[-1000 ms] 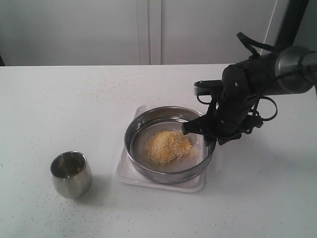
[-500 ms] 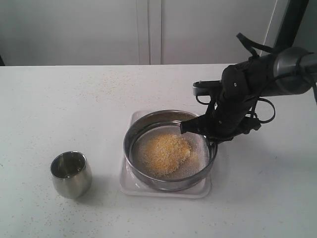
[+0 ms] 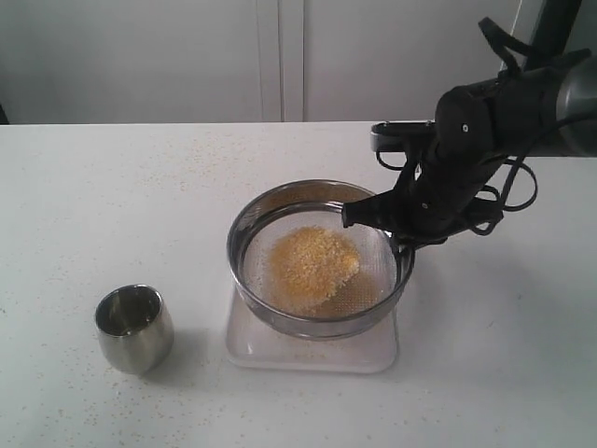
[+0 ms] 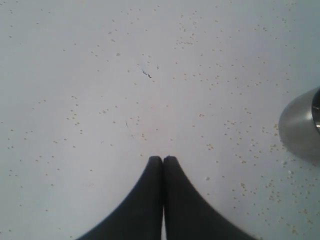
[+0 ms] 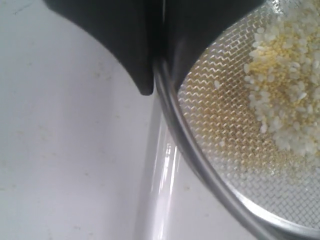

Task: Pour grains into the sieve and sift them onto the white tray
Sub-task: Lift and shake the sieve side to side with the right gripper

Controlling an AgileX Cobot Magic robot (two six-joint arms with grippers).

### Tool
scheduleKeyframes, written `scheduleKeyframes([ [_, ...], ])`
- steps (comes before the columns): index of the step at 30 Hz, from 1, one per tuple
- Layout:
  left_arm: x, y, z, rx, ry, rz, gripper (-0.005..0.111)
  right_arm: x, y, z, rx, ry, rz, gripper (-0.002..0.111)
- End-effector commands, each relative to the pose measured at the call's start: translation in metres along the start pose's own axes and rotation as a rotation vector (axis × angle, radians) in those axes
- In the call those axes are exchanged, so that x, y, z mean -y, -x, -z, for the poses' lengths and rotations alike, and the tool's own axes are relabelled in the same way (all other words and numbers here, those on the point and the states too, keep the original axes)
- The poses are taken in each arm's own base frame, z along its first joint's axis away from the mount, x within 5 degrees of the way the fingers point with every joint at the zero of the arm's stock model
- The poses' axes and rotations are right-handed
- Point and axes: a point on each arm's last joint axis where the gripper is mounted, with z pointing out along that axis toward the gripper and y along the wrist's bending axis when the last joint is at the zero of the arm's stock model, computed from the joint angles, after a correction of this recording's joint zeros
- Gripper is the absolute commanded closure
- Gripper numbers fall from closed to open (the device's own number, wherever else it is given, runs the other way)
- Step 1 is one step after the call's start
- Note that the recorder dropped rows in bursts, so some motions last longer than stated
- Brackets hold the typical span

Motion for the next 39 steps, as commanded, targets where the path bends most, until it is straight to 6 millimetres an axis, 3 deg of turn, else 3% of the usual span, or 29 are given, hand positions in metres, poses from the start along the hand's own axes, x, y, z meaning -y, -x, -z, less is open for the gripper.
scheduleKeyframes([
  [1,0.0,0.0,0.002,0.001,-0.001,0.009,0.107,-0.003,0.016,0.001,0.104,0.042,-0.044,0.108],
  [3,0.0,0.0,0.002,0.001,-0.001,0.009,0.107,0.0,0.028,-0.002,0.08,0.034,-0.127,0.108],
  [6,0.0,0.0,0.002,0.001,-0.001,0.009,0.107,-0.002,0.016,0.001,-0.07,-0.008,0.0,0.108],
  [10,0.0,0.0,0.002,0.001,-0.001,0.009,0.107,-0.007,0.034,-0.004,0.061,0.036,-0.109,0.108],
  [13,0.0,0.0,0.002,0.001,-0.001,0.009,0.107,-0.011,0.017,-0.006,-0.114,-0.01,0.021,0.108],
  [15,0.0,0.0,0.002,0.001,-0.001,0.009,0.107,-0.015,0.016,-0.004,-0.046,0.013,0.037,0.108],
  [19,0.0,0.0,0.002,0.001,-0.001,0.009,0.107,-0.015,0.029,-0.012,0.073,0.05,-0.129,0.108],
  [25,0.0,0.0,0.002,0.001,-0.001,0.009,0.107,-0.011,0.004,-0.008,-0.085,-0.01,-0.02,0.108],
  [27,0.0,0.0,0.002,0.001,-0.001,0.009,0.107,-0.01,0.0,-0.004,-0.047,0.004,-0.02,0.108],
  [31,0.0,0.0,0.002,0.001,-0.001,0.009,0.107,-0.008,0.013,-0.005,0.1,0.053,-0.115,0.108],
  [33,0.0,0.0,0.002,0.001,-0.001,0.009,0.107,-0.008,0.01,-0.006,0.073,0.045,-0.165,0.108],
  [36,0.0,0.0,0.002,0.001,-0.001,0.009,0.107,-0.009,-0.005,-0.004,-0.055,0.0,-0.092,0.108],
  [39,0.0,0.0,0.002,0.001,-0.001,0.009,0.107,-0.011,-0.012,-0.002,-0.024,0.004,-0.045,0.108],
])
